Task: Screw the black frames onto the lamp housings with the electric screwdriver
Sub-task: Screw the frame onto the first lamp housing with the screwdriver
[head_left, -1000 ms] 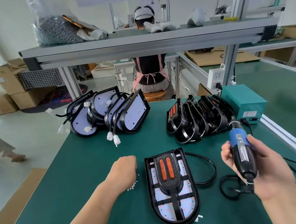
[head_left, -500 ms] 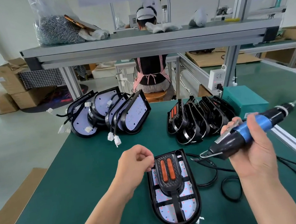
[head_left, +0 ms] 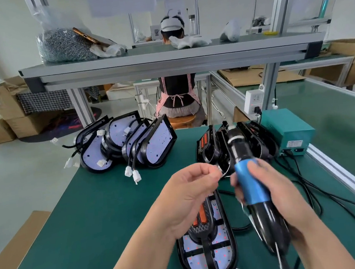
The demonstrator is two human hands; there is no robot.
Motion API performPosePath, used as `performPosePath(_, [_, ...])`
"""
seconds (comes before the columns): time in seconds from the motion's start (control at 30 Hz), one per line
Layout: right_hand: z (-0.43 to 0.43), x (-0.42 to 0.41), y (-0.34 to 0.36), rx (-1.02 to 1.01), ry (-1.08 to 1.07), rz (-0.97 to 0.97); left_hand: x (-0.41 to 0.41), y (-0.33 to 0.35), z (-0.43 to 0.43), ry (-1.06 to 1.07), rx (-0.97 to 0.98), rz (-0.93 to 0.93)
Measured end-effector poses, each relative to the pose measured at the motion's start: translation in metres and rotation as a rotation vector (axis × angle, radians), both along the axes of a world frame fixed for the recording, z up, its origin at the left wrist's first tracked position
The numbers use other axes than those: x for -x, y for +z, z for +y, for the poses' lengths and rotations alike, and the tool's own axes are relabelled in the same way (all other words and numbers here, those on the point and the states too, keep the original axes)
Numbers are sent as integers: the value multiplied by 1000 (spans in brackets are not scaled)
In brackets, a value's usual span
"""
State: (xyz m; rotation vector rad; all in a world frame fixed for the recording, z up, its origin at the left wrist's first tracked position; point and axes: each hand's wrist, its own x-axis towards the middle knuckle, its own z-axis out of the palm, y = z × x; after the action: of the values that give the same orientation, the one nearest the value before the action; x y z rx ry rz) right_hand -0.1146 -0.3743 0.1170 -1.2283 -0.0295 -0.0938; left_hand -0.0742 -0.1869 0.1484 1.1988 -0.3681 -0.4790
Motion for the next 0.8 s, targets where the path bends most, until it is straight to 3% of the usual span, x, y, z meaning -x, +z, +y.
performPosePath(0.13, [5, 0, 0, 167, 257, 42, -9, 2, -10, -96, 104, 82])
performPosePath(0.3, [12, -10, 16, 365, 256, 99, -14, -4, -21, 28, 193, 168])
performPosePath(0.4, [11, -12, 33, 735, 112, 81, -13, -4, -31, 210, 268, 208])
performPosePath(0.47, [2, -1, 47, 1058, -172, -37, -14, -5, -33, 298, 340, 233])
performPosePath(0.5, [0, 11, 55, 1114, -362, -163, -14, -4, -33, 338, 349, 246])
performPosePath(0.53, [-1, 26, 60, 1072, -511, -315, -17, -3, -34, 392, 345, 270])
performPosePath(0.6, [7, 54, 59, 934, -431, -460, -23, 0, -33, 492, 321, 359])
performPosePath(0.7, [25, 68, 28, 1007, 132, -134, -22, 0, -19, 454, 293, 389])
performPosePath(0.73, [25, 65, 13, 990, 202, -31, -23, -2, -15, 371, 324, 420])
performPosePath(0.8, [17, 51, -8, 787, 119, 33, -17, -5, -11, 361, 359, 482])
